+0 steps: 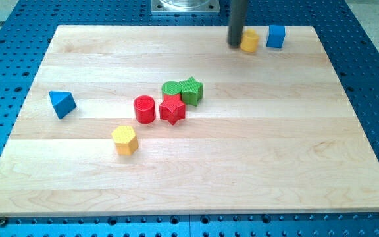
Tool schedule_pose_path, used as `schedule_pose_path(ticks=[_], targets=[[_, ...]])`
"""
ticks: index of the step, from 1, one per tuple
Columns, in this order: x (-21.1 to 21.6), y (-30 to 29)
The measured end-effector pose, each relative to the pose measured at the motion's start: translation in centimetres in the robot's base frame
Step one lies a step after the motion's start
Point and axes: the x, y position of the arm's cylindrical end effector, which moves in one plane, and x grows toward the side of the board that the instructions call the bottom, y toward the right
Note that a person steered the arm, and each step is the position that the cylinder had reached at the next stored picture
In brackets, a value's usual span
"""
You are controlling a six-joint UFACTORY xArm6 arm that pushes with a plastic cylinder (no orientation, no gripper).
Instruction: Place the blue triangle top left to the yellow heart
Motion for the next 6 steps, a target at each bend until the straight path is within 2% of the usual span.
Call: schedule_pose_path(ticks=[1,3,4,5,6], targets=[[0.1,-0.2],[6.7,-18.1],[10.8,-23.5],[17.2,-25.1],[21.7,-30.1]])
